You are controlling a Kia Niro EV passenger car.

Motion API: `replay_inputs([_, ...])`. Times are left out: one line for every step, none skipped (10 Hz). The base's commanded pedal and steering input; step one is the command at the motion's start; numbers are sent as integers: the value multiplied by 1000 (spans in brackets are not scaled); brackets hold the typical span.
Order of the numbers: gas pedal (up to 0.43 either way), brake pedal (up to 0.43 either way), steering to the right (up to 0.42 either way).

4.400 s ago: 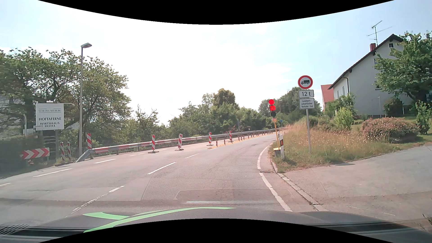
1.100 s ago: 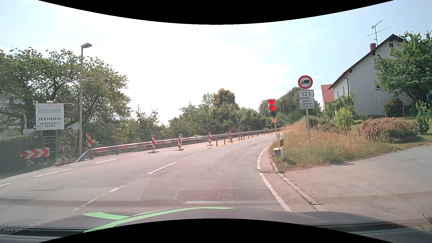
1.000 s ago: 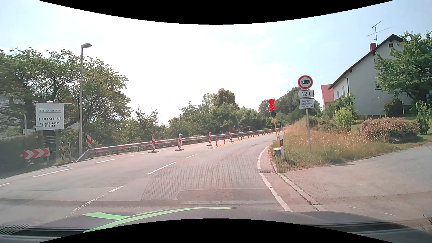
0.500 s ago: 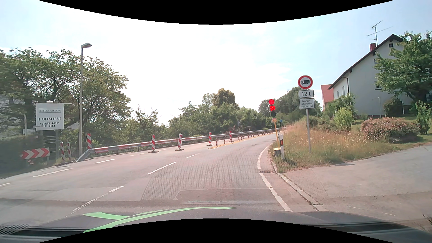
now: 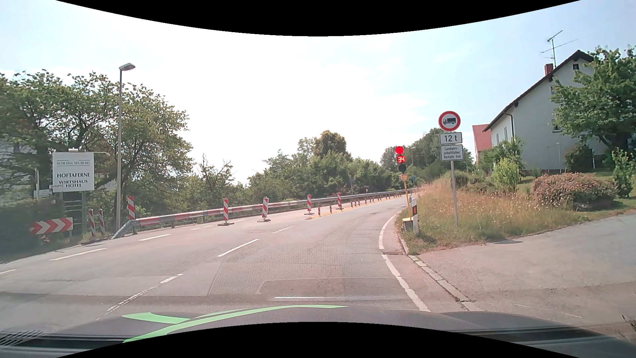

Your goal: Follow the waypoints while adhering to traffic rules and regulations

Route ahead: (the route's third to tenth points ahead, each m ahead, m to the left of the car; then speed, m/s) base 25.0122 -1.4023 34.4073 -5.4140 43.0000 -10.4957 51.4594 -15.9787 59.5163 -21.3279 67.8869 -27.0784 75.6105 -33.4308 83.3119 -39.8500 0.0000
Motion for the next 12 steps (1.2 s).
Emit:
replay_inputs([0, 329, 72])
replay_inputs([0, 329, 71])
replay_inputs([0, 329, 72])
replay_inputs([0, 329, 72])
replay_inputs([0, 329, 72])
replay_inputs([0, 329, 72])
replay_inputs([0, 329, 71])
replay_inputs([0, 329, 72])
replay_inputs([0, 329, 72])
replay_inputs([0, 329, 72])
replay_inputs([0, 329, 71])
replay_inputs([0, 329, 72])
